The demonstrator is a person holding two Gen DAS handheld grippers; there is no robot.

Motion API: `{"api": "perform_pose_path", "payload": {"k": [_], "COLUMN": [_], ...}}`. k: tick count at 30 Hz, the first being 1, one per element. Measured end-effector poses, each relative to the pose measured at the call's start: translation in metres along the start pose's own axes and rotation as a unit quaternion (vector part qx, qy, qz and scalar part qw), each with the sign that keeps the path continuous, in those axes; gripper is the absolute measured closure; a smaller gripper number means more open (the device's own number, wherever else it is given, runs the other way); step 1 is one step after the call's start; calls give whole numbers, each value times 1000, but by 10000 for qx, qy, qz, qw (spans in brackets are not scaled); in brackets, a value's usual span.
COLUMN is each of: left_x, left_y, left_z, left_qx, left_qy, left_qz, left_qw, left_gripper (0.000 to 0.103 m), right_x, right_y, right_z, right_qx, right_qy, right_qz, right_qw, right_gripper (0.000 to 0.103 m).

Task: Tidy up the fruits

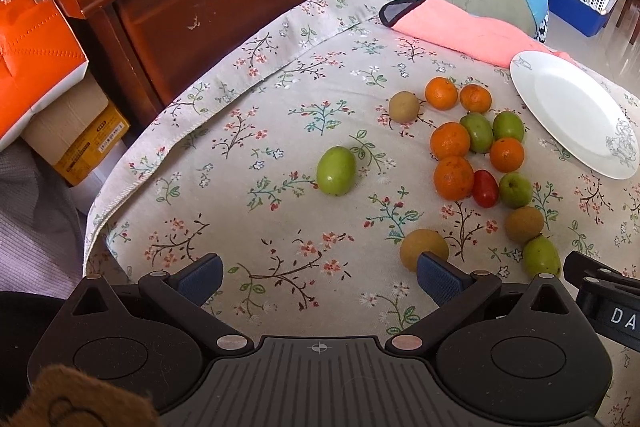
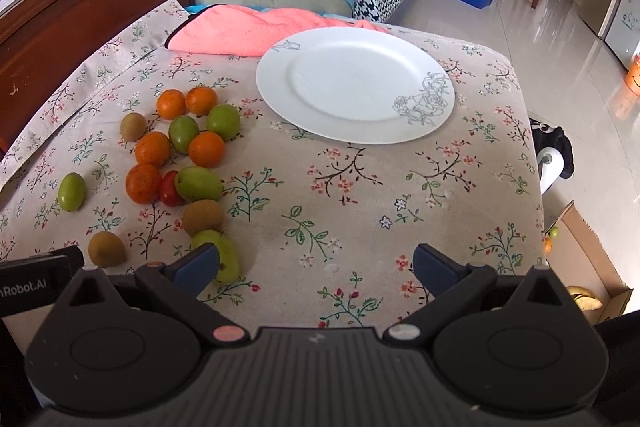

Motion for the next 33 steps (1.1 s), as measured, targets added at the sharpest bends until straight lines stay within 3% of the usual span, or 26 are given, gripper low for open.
{"api": "perform_pose_path", "payload": {"k": [14, 33], "left_x": [-1, -4], "left_y": [-8, -11], "left_z": [-2, -2], "left_qx": [344, 411], "left_qy": [-99, -169], "left_qz": [135, 176], "left_qw": [9993, 9989], "left_gripper": [0, 0], "right_x": [3, 2], "right_y": [13, 13], "right_z": [0, 0], "right_qx": [-510, -630], "right_qy": [93, 63], "right_qz": [-194, -299], "right_qw": [9985, 9975], "right_gripper": [1, 1]}}
Point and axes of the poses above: each gripper's, at about its wrist camera, not at the fingertips, and x roughly the way its jaws point, y to its left, z to its top, the point moved 6 cm from there along x, roughly the way its jaws point, and after that the axes turned 9 degrees about -x, right-handed, at the moved point
